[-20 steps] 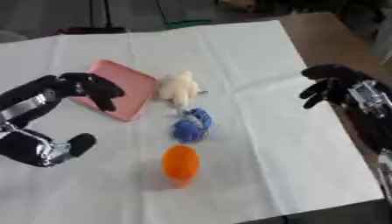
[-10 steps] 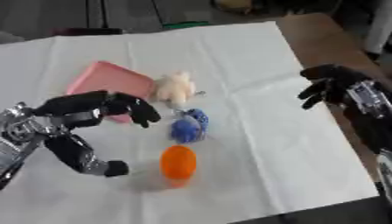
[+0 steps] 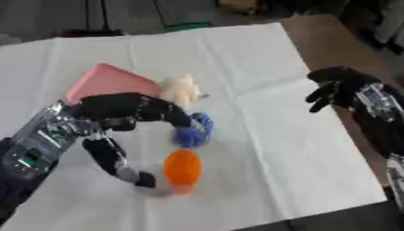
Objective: Pick up objects on the table and place them in the box.
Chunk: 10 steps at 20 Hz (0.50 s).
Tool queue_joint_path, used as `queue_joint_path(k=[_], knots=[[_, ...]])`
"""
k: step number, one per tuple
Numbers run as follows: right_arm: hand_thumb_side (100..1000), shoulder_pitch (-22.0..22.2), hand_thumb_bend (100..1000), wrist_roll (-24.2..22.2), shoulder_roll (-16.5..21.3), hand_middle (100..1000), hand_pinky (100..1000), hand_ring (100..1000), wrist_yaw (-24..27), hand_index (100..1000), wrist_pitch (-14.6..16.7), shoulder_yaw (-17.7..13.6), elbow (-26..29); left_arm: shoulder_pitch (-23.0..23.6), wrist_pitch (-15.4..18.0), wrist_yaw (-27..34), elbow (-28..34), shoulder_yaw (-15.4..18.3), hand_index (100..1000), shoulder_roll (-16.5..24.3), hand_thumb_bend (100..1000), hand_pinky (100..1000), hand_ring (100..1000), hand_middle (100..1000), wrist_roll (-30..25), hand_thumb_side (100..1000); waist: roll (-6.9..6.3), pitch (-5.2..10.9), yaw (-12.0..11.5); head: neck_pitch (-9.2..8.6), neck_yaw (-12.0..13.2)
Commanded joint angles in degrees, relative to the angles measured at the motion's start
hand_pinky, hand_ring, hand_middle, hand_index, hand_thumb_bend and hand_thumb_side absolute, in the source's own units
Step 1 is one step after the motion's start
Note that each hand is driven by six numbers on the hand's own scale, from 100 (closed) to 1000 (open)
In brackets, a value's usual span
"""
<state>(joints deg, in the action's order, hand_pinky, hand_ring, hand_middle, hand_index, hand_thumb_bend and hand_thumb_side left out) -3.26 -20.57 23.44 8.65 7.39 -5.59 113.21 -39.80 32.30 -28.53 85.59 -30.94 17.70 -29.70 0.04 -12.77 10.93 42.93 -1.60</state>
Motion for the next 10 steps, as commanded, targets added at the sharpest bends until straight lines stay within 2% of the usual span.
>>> queue_joint_path(k=[1, 5, 6, 10], knots=[[962, -0.42, 100, -0.26, 1.25, 761, 539, 624, 0.37, 756, 0.09, -0.13, 0.97, -1.47, 2.58, -2.54, -1.74, -0.49, 937, -1.36, 605, 733, 753, 838, 1.09, 514, 0.22, 1.07, 0.20, 0.42, 0.23], [963, -0.44, 100, -0.32, 1.22, 761, 539, 624, 0.37, 756, 0.08, -0.09, 0.94, -1.37, 4.58, -3.69, -3.94, -1.21, 935, -2.20, 590, 733, 752, 834, 1.13, 538, 0.20, 1.03, 0.35, 0.42, 0.27], [964, -0.44, 100, -0.33, 1.22, 761, 539, 624, 0.36, 755, 0.08, -0.09, 0.93, -1.23, 4.97, -3.73, -4.36, -1.42, 932, -2.29, 566, 740, 751, 829, 0.88, 571, 0.19, 1.01, 0.36, 0.46, 0.28], [964, -0.42, 100, -0.28, 1.22, 761, 539, 624, 0.29, 755, 0.08, -0.11, 0.91, -0.67, 6.22, -2.13, -5.84, -1.96, 924, -2.39, 529, 747, 751, 822, -2.16, 623, 0.20, 0.97, 0.30, 0.55, 0.25]])
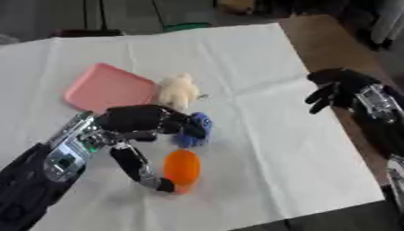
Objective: Pick up objects on the table and place them in the box.
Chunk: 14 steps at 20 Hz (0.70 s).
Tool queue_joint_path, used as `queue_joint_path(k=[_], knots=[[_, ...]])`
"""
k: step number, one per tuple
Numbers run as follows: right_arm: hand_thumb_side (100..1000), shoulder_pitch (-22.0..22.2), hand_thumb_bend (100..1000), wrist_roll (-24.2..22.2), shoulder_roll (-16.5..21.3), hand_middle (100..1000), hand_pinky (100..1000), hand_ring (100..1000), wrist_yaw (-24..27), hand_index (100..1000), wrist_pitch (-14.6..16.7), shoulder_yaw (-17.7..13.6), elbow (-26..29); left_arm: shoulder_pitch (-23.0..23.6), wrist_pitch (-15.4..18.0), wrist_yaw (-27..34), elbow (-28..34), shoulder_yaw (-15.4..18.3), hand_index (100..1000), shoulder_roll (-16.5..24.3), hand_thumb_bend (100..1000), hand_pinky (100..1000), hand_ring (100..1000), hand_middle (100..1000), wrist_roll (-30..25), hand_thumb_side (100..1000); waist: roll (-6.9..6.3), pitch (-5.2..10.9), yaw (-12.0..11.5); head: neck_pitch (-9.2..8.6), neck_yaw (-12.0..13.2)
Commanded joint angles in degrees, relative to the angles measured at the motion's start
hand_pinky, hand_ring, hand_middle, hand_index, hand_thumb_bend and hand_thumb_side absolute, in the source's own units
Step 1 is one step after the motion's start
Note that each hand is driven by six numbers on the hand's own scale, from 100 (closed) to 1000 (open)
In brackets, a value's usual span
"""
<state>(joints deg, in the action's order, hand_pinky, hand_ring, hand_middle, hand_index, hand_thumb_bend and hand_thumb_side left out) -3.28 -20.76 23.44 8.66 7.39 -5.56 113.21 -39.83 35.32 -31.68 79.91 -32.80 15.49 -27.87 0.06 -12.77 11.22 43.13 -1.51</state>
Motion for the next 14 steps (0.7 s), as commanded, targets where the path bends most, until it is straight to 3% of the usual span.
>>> queue_joint_path(k=[1, 13, 14], knots=[[964, -0.39, 100, -0.10, 1.22, 761, 539, 624, 0.27, 755, 0.08, -0.13, 0.90, -0.64, 3.37, 1.89, -0.19, -0.11, 924, -0.13, 527, 748, 752, 823, -5.03, 622, 0.20, 0.97, -0.05, 0.35, 0.13], [965, -0.40, 100, -0.08, 1.19, 760, 538, 623, 0.18, 755, 0.15, -0.13, 0.91, -0.73, 3.34, 6.52, 1.34, -0.27, 919, 0.06, 527, 758, 756, 824, -11.16, 629, 0.32, 0.84, -0.04, 0.37, 0.15], [965, -0.41, 100, -0.08, 1.19, 760, 538, 623, 0.17, 755, 0.15, -0.12, 0.91, -0.80, 3.43, 6.67, 1.62, -0.27, 925, 0.14, 600, 772, 763, 827, -11.52, 582, 0.30, 0.85, -0.03, 0.36, 0.15]])
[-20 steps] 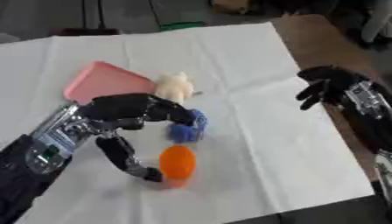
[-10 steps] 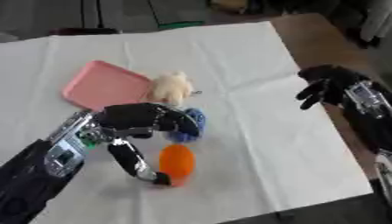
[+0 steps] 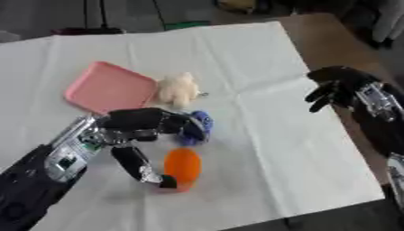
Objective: Pick up objects on the table and place them in the box.
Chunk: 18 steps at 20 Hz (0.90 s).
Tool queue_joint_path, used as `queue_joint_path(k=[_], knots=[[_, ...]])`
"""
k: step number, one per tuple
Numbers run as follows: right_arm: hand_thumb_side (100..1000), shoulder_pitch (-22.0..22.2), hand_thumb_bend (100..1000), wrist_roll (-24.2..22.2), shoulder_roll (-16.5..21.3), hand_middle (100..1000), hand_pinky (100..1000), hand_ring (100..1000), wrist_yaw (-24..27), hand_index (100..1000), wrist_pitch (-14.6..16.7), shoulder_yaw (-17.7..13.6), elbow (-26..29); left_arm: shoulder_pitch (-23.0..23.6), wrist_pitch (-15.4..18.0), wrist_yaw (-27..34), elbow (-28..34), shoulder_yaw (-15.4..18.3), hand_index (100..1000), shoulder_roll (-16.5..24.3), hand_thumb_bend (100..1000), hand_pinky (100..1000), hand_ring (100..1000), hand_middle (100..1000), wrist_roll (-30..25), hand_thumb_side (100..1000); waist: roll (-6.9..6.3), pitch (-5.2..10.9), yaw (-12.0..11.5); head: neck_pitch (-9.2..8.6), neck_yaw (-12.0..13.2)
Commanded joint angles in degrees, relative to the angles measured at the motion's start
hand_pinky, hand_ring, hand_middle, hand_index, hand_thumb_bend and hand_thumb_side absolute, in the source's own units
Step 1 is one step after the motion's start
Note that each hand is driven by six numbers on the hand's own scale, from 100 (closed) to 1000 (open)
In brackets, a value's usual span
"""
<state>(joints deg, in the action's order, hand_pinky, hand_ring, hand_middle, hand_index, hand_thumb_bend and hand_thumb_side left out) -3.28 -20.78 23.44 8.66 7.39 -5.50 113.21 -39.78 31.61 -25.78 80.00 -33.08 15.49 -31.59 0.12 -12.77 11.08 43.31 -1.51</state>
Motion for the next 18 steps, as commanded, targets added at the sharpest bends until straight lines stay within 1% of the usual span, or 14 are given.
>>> queue_joint_path(k=[1, 2, 4, 10, 18], knots=[[965, -0.44, 100, -0.09, 1.20, 760, 538, 623, 0.17, 755, 0.15, -0.15, 0.90, -0.99, 7.51, 0.44, 2.08, -0.03, 925, 0.26, 600, 772, 763, 827, -8.18, 582, 0.22, 0.86, 0.12, 0.14, 0.14], [965, -0.45, 100, -0.10, 1.20, 760, 538, 623, 0.18, 755, 0.15, -0.14, 0.90, -1.03, 7.85, 0.06, 2.53, -0.02, 931, 0.35, 629, 780, 768, 829, -8.38, 563, 0.21, 0.87, 0.13, 0.12, 0.13], [965, -0.44, 100, -0.09, 1.21, 760, 538, 623, 0.17, 755, 0.14, -0.16, 0.87, -1.15, 8.78, -1.16, 3.57, -0.06, 934, 0.52, 638, 784, 771, 830, -8.40, 555, 0.19, 0.88, 0.16, 0.09, 0.14], [966, -0.42, 100, -0.04, 1.21, 760, 538, 622, 0.12, 755, 0.14, -0.18, 0.85, -0.82, 10.91, -4.64, 3.65, -0.50, 936, 0.60, 625, 787, 772, 828, -7.63, 560, 0.15, 0.83, 0.24, 0.09, 0.09], [967, -0.44, 100, -0.13, 1.16, 760, 537, 622, 0.06, 755, 0.17, -0.13, 0.84, -0.55, 13.03, -8.35, 0.68, -1.23, 937, 0.10, 599, 792, 776, 824, -8.25, 575, 0.16, 0.68, 0.46, 0.09, 0.07]])
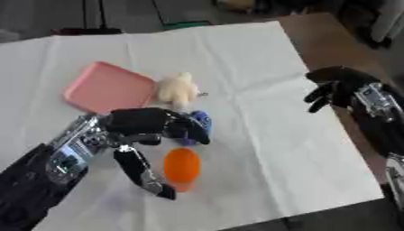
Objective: Pick up objects on the table and place them in the box.
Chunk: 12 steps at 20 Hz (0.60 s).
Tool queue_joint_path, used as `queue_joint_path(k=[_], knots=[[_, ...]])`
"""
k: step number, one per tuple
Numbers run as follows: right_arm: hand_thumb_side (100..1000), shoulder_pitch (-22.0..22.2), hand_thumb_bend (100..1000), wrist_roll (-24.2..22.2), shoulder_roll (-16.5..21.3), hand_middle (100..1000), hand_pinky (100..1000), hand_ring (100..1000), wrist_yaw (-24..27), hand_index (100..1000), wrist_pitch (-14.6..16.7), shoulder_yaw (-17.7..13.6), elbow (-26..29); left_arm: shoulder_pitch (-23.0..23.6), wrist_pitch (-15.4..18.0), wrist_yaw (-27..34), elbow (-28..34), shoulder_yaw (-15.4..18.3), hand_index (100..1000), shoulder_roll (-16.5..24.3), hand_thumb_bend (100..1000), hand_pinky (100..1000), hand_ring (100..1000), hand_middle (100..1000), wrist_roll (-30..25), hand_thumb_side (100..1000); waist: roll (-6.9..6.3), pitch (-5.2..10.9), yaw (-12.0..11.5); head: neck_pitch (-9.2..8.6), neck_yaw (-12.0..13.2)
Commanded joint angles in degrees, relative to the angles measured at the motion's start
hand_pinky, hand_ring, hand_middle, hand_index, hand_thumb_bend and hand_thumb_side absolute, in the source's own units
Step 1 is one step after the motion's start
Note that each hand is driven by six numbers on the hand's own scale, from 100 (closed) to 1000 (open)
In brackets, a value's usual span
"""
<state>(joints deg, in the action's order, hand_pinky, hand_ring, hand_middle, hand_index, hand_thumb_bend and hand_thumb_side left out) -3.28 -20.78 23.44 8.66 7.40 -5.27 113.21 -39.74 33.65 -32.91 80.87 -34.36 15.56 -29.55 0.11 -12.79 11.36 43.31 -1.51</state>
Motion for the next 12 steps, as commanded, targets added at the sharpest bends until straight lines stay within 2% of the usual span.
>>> queue_joint_path(k=[1, 6, 7, 8, 9, 12], knots=[[967, -0.43, 100, -0.12, 1.16, 760, 537, 622, 0.05, 755, 0.16, -0.37, 0.84, -0.54, 11.32, -1.72, -0.49, 0.03, 937, -0.04, 599, 792, 776, 824, -10.23, 575, 0.16, 0.69, 0.19, 0.09, 0.08], [967, -0.50, 100, -0.17, 1.14, 760, 537, 622, 0.05, 755, 0.15, -0.33, 0.83, -0.31, 12.22, -3.48, -1.59, 0.12, 934, -0.38, 584, 791, 774, 824, -9.11, 568, 0.12, 0.68, 0.22, 0.07, 0.02], [967, -0.49, 100, -0.17, 1.14, 759, 537, 622, 0.05, 755, 0.15, -0.34, 0.82, -0.28, 12.26, -3.73, -1.74, 0.21, 925, -0.43, 532, 782, 759, 807, -8.76, 508, 0.13, 0.69, 0.23, 0.07, 0.00], [967, -0.47, 100, -0.14, 1.13, 759, 537, 622, 0.06, 755, 0.15, -0.37, 0.82, -0.25, 12.14, -3.93, -1.86, 0.34, 925, -0.47, 532, 782, 759, 807, -8.27, 508, 0.14, 0.70, 0.24, 0.07, -0.02], [967, -0.46, 100, -0.12, 1.13, 759, 537, 622, 0.07, 754, 0.15, -0.38, 0.82, -0.25, 11.95, -4.14, -1.95, 0.47, 910, -0.51, 458, 763, 734, 782, -7.69, 414, 0.15, 0.70, 0.24, 0.06, -0.02], [967, -0.46, 100, -0.12, 1.12, 759, 537, 622, 0.07, 754, 0.16, -0.37, 0.82, -0.28, 11.07, -4.79, -2.14, 0.61, 908, -0.63, 452, 761, 731, 779, -5.58, 405, 0.16, 0.69, 0.24, 0.04, -0.01]])
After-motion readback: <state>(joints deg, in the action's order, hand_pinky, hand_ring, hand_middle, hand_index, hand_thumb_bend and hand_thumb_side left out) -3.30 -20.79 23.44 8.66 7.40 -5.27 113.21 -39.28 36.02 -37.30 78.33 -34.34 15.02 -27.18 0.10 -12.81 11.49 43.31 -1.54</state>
